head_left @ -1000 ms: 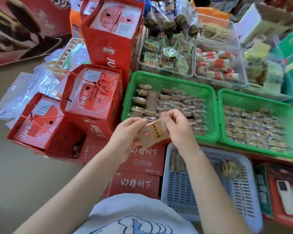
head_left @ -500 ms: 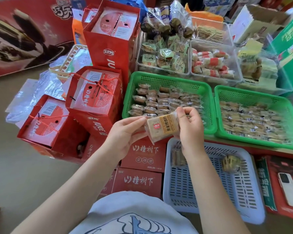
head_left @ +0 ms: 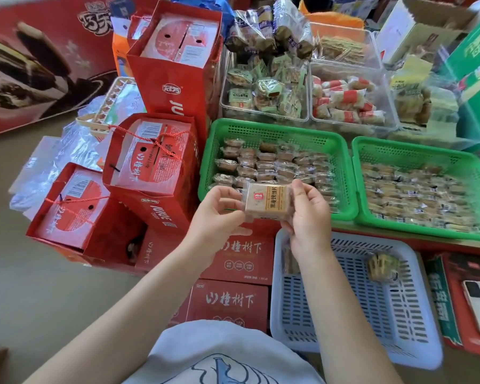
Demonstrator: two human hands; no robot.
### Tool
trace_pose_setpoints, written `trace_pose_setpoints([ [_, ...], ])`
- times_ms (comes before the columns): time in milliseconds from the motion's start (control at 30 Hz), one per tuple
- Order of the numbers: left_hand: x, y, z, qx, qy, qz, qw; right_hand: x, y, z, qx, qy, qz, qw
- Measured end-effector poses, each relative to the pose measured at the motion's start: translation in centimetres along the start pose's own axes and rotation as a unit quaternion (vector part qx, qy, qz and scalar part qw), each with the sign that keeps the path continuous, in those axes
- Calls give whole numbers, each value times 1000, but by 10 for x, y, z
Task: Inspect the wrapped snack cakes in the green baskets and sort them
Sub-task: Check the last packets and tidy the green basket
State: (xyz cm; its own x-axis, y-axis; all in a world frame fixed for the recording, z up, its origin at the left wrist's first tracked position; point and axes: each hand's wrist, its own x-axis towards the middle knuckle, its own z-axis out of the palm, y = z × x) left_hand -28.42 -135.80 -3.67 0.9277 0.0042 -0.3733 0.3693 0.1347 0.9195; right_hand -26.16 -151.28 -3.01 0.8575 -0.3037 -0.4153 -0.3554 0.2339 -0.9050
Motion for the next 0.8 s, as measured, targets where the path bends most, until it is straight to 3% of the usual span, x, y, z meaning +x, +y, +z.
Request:
trace_pose_setpoints([
  [167, 11, 3, 1, 42, 34, 57, 997, 12, -1, 6, 23, 5, 35, 999],
  [267, 24, -4, 0, 96, 39, 78, 992, 24, 0, 9, 62, -47, 59, 995],
  [433, 68, -7, -21, -75, 73, -23, 994, 48, 8, 0, 131, -197, 127, 963],
  [633, 110, -28, -28, -92, 70, -62, 991, 81, 28, 1, 75, -232, 141, 959],
  [733, 131, -39, -33, -50, 91, -68, 992, 101, 36, 12, 31, -218, 148, 964],
  [800, 147, -47, -38, 71, 124, -23, 989, 117, 43, 23, 11, -205, 149, 967],
])
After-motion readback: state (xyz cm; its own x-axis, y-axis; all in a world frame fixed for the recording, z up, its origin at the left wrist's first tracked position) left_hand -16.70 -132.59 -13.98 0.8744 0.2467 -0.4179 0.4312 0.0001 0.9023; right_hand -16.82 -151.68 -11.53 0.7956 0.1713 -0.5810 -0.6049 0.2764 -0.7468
